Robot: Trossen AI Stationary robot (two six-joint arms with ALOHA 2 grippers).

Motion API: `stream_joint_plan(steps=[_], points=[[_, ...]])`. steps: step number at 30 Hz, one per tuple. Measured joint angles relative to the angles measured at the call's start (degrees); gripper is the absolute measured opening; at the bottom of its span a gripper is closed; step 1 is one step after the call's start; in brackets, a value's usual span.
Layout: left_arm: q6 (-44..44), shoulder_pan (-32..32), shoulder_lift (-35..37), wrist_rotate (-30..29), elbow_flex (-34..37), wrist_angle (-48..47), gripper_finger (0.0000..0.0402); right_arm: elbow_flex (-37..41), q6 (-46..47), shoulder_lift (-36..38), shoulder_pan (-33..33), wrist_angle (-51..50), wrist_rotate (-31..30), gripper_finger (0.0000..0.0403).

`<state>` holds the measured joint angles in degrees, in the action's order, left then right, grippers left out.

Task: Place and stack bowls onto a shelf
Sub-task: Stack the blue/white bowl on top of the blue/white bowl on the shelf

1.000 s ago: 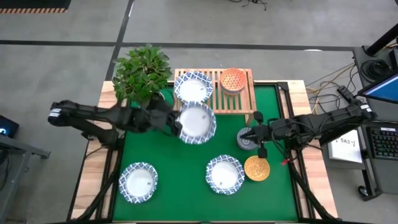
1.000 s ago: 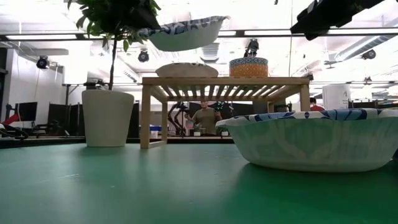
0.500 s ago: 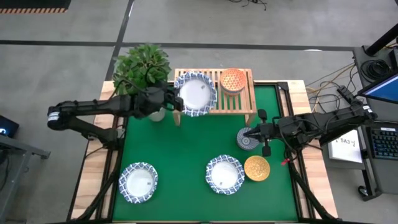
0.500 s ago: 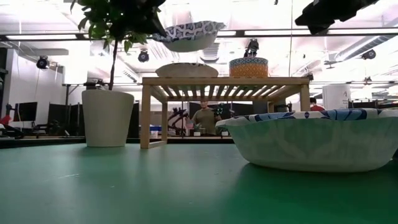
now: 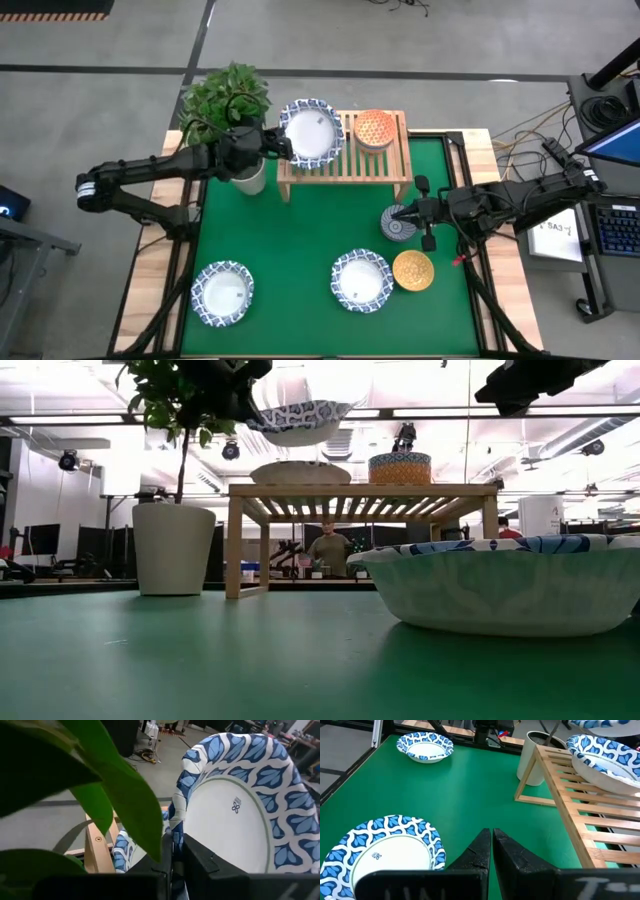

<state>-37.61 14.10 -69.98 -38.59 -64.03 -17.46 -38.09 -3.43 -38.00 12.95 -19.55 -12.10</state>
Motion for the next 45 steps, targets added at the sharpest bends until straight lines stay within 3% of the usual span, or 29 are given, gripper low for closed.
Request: stream_joint_plan(steps=[8,45], points=[[-5.23,0.67,-1.71,-1.44,0.0,0.92,0.0021,0.0,0.43,0.0,0.0,0.02,0.0,0.0009],[-5.33,1.38,-2.77,-1.45,-0.02,1.99,0.0021,0.0,0.42,-0.02,0.0,-0.01,-0.02,0.0009]])
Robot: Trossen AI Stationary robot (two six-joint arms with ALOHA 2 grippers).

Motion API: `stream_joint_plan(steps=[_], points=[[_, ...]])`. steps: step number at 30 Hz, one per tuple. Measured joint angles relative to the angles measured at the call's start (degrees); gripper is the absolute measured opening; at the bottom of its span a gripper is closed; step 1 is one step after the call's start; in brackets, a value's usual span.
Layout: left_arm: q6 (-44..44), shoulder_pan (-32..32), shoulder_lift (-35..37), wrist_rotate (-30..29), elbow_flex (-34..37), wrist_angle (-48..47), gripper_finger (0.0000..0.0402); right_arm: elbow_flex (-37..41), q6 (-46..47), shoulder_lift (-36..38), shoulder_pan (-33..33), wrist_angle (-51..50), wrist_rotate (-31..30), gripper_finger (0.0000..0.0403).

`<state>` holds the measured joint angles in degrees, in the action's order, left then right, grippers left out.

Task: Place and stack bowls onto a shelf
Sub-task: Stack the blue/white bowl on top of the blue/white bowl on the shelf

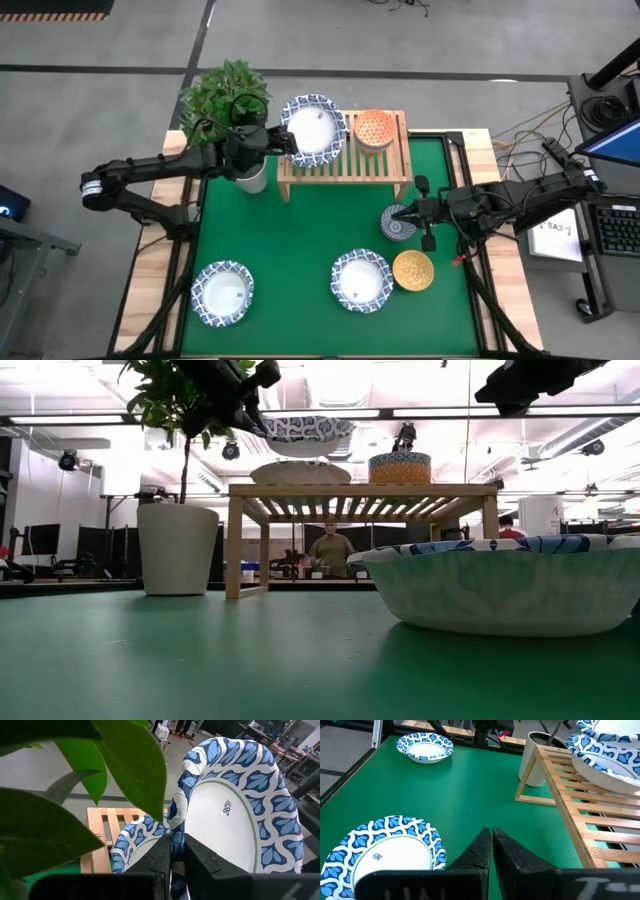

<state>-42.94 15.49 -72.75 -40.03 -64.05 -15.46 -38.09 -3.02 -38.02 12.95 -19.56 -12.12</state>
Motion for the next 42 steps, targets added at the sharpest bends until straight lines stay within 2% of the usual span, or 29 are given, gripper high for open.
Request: stream_joint_plan(steps=[7,14,30,37,42], points=[[2.68,0.0,-0.02,0.05,0.0,-0.18,0.0028,0.0,-0.01,0.0,0.01,-0.01,0.0,0.0009],[0.87,0.0,-0.02,0.07,0.0,-0.37,0.0045,0.0,-0.01,0.0,0.0,-0.01,0.02,0.0009],[1.12,-0.02,0.6,0.22,0.0,-0.46,0.0174,0.0,-0.01,0.0,0.01,-0.03,0.01,0.0009],[2.22,-0.07,2.4,3.16,0.01,-0.14,0.0199,0.0,-0.01,0.0,0.02,-0.03,0.02,0.0009],[6.78,-0.11,4.24,5.97,0.0,-0.34,0.0201,0.0,-0.01,0.0,0.02,-0.04,0.0,0.0009]])
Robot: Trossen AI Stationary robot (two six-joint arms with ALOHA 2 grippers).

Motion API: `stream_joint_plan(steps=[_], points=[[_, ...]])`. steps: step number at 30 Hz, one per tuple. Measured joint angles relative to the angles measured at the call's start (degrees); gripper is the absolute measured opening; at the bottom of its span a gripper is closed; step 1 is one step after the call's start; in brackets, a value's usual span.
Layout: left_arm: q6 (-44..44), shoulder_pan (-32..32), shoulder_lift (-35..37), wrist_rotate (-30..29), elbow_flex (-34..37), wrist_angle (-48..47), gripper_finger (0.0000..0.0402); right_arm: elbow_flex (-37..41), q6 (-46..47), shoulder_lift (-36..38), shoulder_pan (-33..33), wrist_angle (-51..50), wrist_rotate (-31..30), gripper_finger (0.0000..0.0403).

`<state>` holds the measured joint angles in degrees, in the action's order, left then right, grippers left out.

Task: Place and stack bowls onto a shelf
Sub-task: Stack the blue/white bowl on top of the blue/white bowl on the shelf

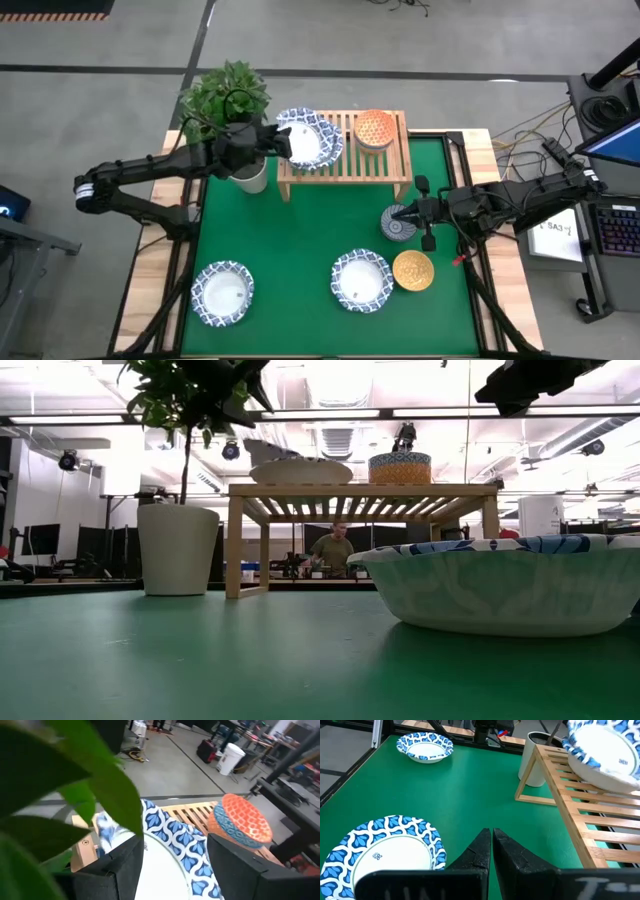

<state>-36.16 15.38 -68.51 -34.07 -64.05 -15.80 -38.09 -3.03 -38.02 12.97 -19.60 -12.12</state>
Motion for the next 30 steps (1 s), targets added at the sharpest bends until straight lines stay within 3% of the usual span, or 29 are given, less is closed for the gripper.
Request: stream_joint_plan(steps=[11,24,30], points=[[10.01,-0.64,2.66,6.27,0.0,-3.36,0.0188,0.0,0.0,0.0,0.0,0.0,0.0,0.0009],[9.82,-1.73,-2.38,6.01,0.0,-10.49,0.005,0.02,0.3,0.0,-0.02,0.07,-0.03,0.0009],[8.28,-1.73,-4.48,6.0,0.0,-11.28,0.0022,0.02,0.39,0.0,0.0,0.07,-0.02,0.0009]])
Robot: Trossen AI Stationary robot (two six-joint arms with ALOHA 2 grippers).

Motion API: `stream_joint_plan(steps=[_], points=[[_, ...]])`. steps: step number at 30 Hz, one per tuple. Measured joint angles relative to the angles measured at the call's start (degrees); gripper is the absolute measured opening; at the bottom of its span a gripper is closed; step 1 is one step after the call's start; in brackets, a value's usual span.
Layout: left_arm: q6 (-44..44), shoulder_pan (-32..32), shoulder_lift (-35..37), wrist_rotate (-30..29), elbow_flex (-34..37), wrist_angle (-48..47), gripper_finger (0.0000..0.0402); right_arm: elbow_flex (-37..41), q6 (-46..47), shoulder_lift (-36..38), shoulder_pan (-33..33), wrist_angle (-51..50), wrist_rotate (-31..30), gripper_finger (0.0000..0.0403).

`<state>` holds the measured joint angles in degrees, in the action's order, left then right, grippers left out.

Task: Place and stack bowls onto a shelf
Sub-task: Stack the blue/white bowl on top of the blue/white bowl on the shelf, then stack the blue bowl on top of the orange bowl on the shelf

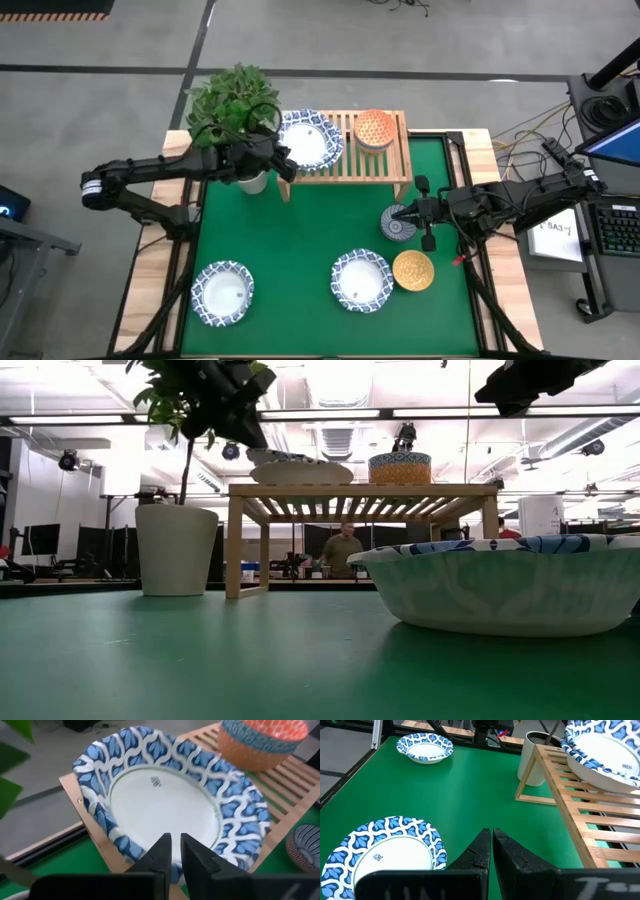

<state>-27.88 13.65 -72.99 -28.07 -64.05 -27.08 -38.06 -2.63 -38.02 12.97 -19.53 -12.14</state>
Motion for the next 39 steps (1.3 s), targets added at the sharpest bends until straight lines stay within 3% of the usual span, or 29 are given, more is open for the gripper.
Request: stream_joint_plan(steps=[33,39], points=[[-1.76,-0.14,-2.83,-1.44,-0.15,1.26,0.0016,0.0,0.02,0.0,0.0,0.0,0.0,0.0009],[2.59,-2.84,-1.23,-1.41,-3.6,0.65,0.0016,0.0,1.85,-0.02,-0.01,1.11,0.0,0.0009]])
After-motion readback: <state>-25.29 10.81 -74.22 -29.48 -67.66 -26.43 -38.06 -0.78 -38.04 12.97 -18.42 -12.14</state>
